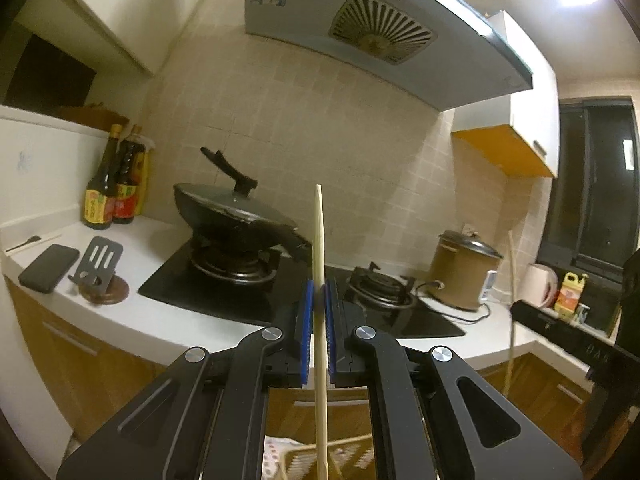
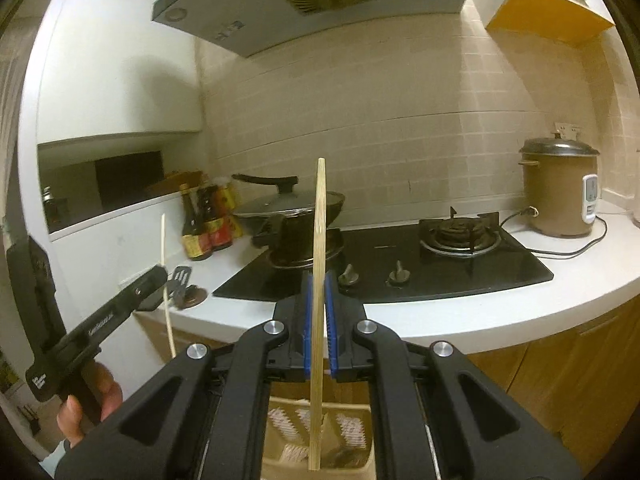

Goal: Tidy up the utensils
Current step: 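Lift the chopsticks upright over the tan caddy and drop them in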

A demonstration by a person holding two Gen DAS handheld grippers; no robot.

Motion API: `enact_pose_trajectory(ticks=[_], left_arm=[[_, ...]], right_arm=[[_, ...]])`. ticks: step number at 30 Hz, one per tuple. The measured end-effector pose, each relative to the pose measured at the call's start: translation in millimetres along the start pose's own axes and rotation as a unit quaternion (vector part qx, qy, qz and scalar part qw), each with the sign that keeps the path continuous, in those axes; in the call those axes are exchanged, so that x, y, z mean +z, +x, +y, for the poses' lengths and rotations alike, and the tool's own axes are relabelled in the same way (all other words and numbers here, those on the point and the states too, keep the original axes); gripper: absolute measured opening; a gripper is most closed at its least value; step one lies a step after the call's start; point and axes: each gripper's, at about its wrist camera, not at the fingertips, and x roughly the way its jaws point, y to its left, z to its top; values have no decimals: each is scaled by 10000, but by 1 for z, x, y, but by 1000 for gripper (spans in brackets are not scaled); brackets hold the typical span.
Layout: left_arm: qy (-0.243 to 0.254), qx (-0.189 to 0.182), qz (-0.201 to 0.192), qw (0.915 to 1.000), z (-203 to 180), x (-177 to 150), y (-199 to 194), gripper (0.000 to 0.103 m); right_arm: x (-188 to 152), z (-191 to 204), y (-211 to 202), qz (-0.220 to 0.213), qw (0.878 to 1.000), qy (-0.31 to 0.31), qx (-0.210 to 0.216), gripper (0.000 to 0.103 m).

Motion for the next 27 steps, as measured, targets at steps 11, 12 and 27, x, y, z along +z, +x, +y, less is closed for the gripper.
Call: enact_pose_trajectory(ticks=[11, 12, 27], left_arm=[[95, 327, 38, 9994, 12, -27, 34, 4], [105, 346, 35, 9993, 12, -29, 35, 4], [243, 294, -72, 9992, 13, -52, 24, 5]], right_arm=[[-37, -27, 46, -20, 9995, 74, -299, 5], [-40, -28, 47, -13, 9995, 85, -312, 5], [-71, -12, 24, -287, 9990, -297, -162, 5]])
